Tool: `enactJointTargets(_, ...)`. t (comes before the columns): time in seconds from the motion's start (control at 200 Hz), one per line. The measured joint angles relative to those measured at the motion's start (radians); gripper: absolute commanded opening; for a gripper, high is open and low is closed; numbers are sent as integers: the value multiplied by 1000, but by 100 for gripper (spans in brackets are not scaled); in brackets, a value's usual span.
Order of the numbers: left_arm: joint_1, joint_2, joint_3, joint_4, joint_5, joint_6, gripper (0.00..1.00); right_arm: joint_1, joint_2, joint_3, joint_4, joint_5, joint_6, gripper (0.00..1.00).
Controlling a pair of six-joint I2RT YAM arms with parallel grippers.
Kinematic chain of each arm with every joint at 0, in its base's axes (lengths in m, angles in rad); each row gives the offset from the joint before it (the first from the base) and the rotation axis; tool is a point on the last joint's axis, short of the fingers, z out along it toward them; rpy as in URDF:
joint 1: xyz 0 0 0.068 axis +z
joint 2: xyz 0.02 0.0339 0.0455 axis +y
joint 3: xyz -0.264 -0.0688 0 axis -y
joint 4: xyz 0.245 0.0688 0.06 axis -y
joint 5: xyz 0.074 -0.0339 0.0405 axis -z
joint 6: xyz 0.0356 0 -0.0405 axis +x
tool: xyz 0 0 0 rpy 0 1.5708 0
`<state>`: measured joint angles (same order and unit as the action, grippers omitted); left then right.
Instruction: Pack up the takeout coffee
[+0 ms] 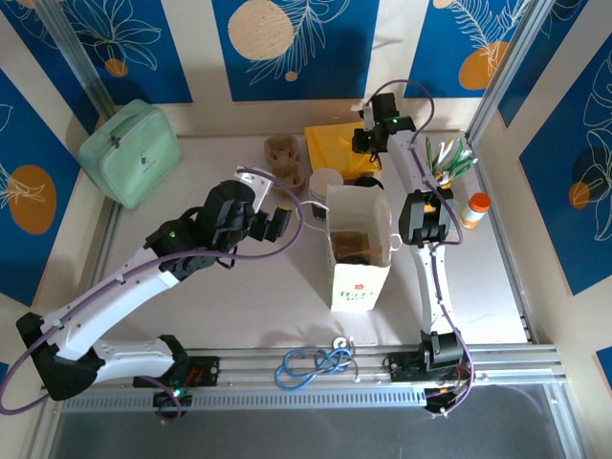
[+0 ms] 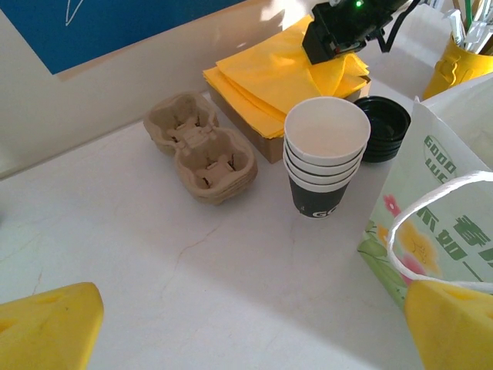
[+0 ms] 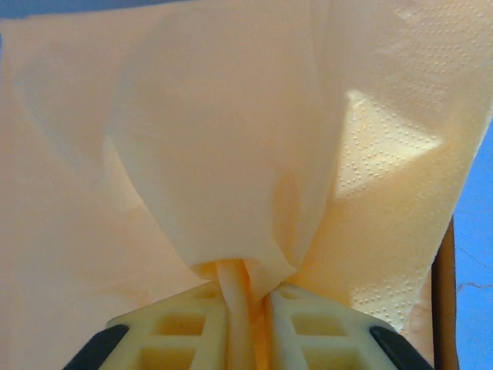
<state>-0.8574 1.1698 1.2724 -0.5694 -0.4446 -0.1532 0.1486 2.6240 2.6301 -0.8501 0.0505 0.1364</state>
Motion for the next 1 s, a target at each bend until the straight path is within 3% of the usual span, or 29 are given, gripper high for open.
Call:
enactJointTargets(0.375,0,-20,0,1,3,-6,100,-11,-107,22,-42,-46,34,9)
enactJointTargets(0.76,0,-48,-23,27,33,-6,99,-11,-422,41,-141,-114,87,6)
enactJointTargets(0.995,0,-53,-71,85,53,-11,99,-11,-642,-30,-261,-238,205,4)
